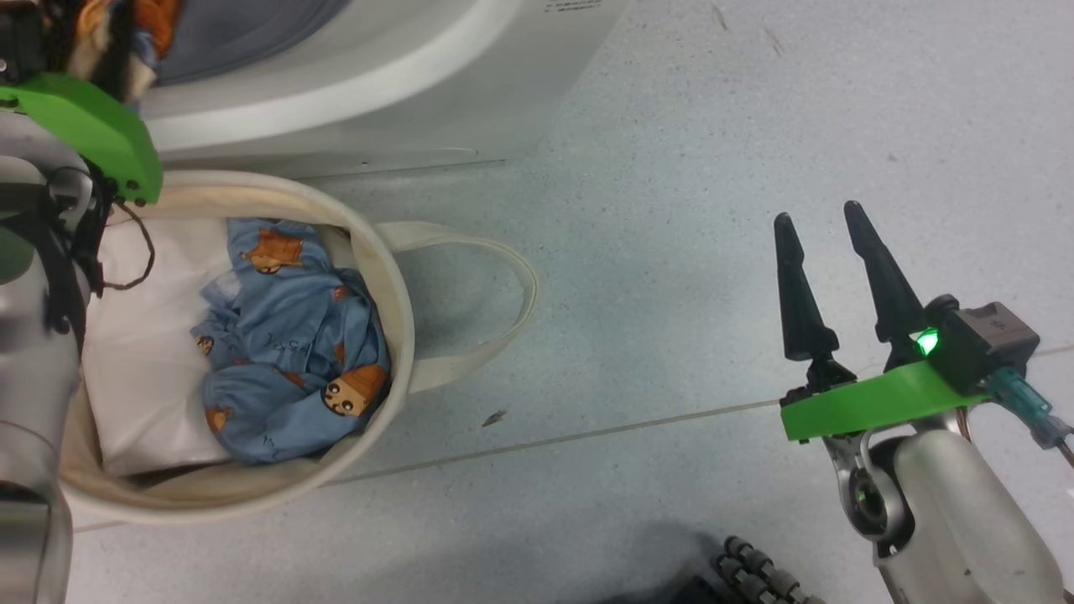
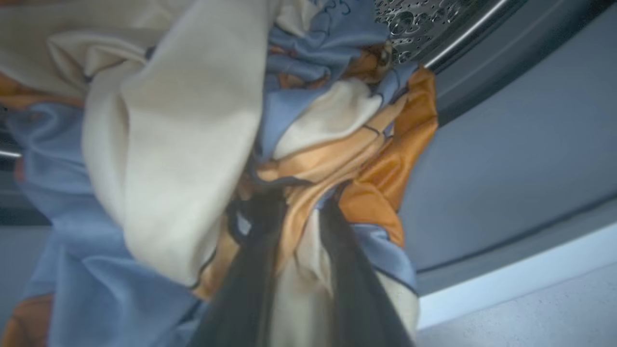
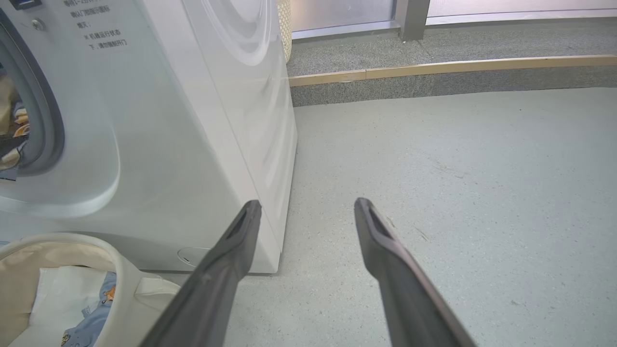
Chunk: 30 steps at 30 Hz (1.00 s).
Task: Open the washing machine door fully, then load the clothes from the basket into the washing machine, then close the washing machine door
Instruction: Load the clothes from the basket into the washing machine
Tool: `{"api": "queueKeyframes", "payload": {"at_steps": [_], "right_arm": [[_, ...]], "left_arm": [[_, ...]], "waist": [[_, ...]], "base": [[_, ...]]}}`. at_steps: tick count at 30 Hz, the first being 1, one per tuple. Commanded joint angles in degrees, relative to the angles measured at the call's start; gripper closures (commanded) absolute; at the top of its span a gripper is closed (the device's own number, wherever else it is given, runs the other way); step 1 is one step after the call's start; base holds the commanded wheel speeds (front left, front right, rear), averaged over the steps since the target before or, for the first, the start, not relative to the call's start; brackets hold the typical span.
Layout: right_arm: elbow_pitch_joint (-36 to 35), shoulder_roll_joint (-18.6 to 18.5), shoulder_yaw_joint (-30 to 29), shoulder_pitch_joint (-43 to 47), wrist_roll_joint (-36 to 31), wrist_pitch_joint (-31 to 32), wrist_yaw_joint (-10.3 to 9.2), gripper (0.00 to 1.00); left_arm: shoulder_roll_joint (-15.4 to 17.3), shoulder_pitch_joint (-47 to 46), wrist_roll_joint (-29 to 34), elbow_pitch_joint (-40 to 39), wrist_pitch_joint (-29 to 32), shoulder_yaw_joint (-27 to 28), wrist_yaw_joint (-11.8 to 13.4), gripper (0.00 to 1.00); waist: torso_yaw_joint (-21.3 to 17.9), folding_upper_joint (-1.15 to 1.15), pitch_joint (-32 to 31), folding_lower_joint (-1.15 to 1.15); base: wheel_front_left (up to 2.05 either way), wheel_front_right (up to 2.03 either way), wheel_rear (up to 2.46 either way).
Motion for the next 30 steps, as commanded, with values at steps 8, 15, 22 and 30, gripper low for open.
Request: {"api": "queueKeyframes", "payload": {"at_steps": [8,15,22,30], "right_arm": [[-2.1,0.3,0.2,0.6,-0.5,-0.7,0.01,0.00],[-2.3,0.3,-0.4,1.4,-0.2,-0.7,0.01,0.00],[-3.3,1.0,1.0,0.7,-0.4,-0.7,0.01,0.00],[-3.6,2.2,-1.1,1.2,-0.7,-0.7,0.01,0.00]], "left_arm": [[2.7,-3.0,-0.3,-3.9,-0.2,1.8,2.6,1.00],[1.8,-5.0,-2.2,-11.1,-0.3,4.9,2.8,1.00],[3.9,-9.2,-1.7,-20.1,-0.3,9.1,4.5,1.00],[3.4,-8.1,-1.0,-22.9,-0.3,14.2,2.6,0.00]], "waist": [[0.7,0.00,0.2,0.00],[1.7,0.00,0.4,0.00],[-0.8,0.00,3.5,0.00],[-1.9,0.00,5.8,0.00]], "base": [[0.00,0.00,0.00],[0.00,0.00,0.00],[0.00,0.00,0.00],[0.00,0.00,0.00]]}}
